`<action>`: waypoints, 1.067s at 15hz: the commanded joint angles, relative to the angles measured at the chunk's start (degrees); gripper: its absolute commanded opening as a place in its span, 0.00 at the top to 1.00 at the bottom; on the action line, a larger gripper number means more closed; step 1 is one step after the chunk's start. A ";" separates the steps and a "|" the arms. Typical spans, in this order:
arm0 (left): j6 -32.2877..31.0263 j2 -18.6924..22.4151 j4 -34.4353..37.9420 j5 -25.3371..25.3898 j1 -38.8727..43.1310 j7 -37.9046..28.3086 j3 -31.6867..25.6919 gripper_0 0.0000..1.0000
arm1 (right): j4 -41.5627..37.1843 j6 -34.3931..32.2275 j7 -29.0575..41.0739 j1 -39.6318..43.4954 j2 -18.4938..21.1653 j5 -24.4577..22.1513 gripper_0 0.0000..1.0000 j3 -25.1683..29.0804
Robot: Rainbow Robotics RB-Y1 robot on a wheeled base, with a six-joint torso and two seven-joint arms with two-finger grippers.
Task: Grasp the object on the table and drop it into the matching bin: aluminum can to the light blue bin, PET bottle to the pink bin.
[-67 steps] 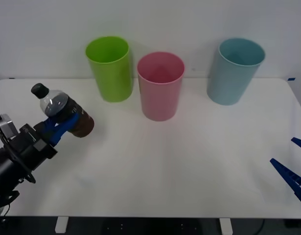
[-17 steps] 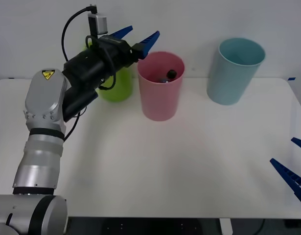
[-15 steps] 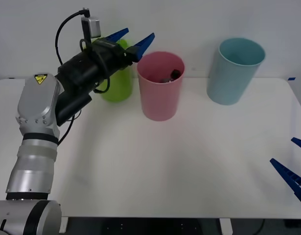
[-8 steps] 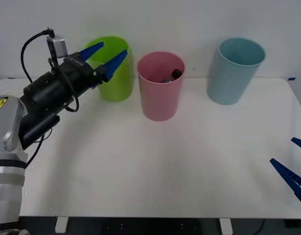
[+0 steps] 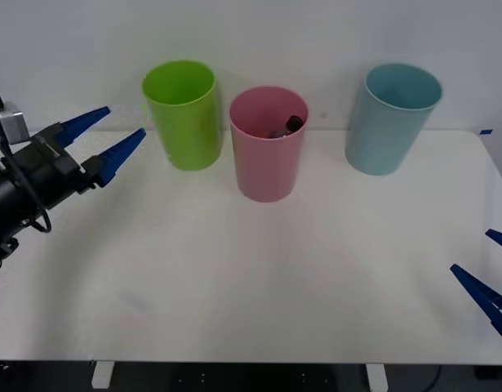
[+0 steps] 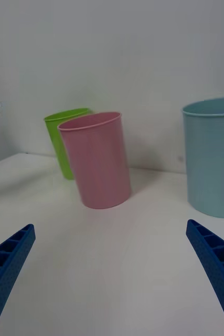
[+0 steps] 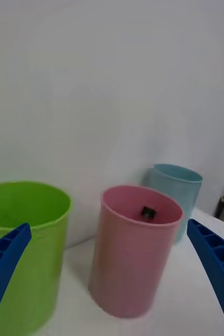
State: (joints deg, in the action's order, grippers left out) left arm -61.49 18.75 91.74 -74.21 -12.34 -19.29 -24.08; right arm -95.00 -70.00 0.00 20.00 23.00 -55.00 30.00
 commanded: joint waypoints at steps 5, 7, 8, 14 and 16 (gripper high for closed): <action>-5.83 7.71 -0.07 6.62 9.09 6.28 -4.40 0.00 | 0.00 0.00 0.00 0.00 0.00 0.00 0.00 0.00; -6.01 9.03 -0.07 8.21 12.25 9.97 -4.93 0.00 | 0.00 0.00 0.00 0.00 0.00 0.00 0.00 0.00; -6.36 9.55 -0.07 8.73 13.48 11.55 -5.19 0.00 | 0.00 0.00 0.00 0.00 0.00 0.00 0.00 0.00; -11.37 10.96 0.02 10.23 19.64 13.66 -8.71 0.00 | 0.00 0.00 0.00 0.00 0.00 0.00 0.00 0.00; -12.07 10.87 0.02 10.40 21.75 14.10 -8.88 0.00 | 0.00 0.00 0.00 0.00 0.00 0.00 0.00 0.00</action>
State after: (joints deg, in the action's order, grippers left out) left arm -73.33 29.64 91.76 -63.93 8.72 -5.38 -32.93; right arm -95.00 -70.00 0.00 20.00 23.00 -55.00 30.00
